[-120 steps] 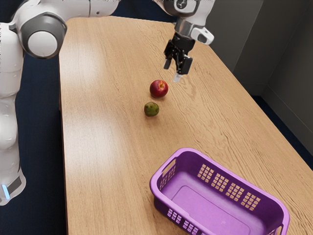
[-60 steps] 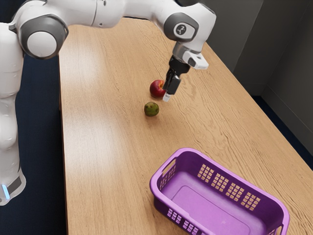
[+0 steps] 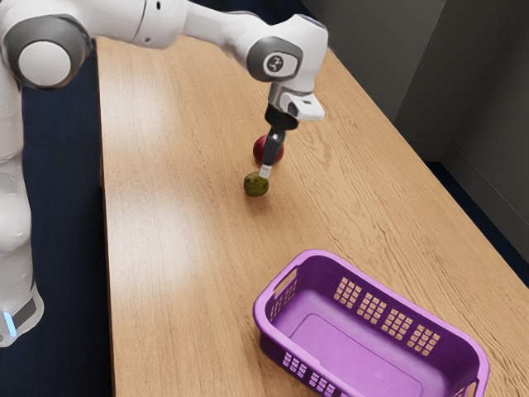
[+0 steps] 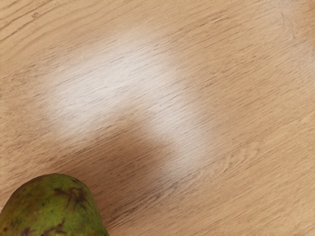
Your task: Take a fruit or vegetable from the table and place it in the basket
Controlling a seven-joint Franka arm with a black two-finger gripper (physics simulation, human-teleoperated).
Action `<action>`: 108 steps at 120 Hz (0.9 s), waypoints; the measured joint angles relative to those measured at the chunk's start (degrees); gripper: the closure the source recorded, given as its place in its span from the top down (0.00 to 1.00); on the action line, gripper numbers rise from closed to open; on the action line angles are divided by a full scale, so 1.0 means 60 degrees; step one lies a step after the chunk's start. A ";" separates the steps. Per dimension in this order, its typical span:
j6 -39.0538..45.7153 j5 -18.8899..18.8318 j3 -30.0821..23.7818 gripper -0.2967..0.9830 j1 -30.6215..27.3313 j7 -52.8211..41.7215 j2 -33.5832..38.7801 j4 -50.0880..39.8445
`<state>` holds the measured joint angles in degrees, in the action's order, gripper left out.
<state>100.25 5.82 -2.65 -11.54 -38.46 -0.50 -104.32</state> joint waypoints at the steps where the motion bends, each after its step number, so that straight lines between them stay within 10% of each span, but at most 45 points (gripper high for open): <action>1: 0.0025 0.0009 0.0011 0.77 -0.0002 -0.0034 0.0015 -0.0022; 108: 0.1299 0.0124 0.0902 0.77 -0.0090 -0.2884 0.0569 -0.1418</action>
<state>108.05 6.57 2.76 -12.08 -55.77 2.91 -112.83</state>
